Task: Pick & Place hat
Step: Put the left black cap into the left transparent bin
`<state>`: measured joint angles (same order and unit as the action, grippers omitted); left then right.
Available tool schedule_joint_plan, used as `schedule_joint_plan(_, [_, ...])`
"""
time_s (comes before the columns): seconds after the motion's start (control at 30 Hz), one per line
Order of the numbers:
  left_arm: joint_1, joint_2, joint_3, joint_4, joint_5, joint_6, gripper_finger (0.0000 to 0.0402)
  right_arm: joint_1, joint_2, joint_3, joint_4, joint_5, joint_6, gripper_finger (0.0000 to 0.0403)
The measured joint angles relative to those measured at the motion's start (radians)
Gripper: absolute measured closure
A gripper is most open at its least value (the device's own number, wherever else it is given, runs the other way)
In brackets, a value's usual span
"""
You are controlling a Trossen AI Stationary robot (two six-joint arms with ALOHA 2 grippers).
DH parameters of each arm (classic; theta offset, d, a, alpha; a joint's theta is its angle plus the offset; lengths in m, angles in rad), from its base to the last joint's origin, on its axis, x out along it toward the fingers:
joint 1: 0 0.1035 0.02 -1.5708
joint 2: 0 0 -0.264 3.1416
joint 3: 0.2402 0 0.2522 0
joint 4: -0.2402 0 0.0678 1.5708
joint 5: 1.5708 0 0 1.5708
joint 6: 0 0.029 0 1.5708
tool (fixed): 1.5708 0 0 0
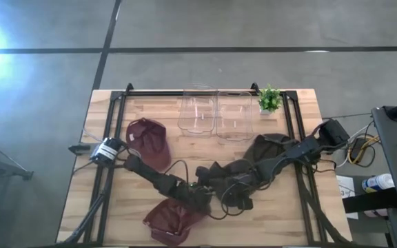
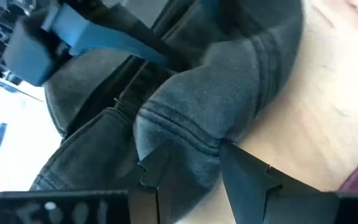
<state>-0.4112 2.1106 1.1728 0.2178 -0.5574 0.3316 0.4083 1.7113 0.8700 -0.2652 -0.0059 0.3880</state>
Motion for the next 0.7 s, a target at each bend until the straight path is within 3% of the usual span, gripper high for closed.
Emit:
schedule_joint_plan(0.2, [0.014,0.034,0.0,0.027,0.022,0.028,0.0278,-0.02,0.004,-0.014,0.054,0.01,0.005,0.0234])
schedule_joint_plan(0.5, [-0.012,-0.006,0.0,0.008,-0.042,0.032,0.0278,-0.069,-0.008,-0.075,0.096,0.052,0.018,0.0255])
schedule_joint_plan(0.7, [-0.005,-0.006,-0.002,-0.045,-0.018,-0.002,0.0278,-0.069,-0.084,-0.042,0.045,0.063,-0.029,0.0247])
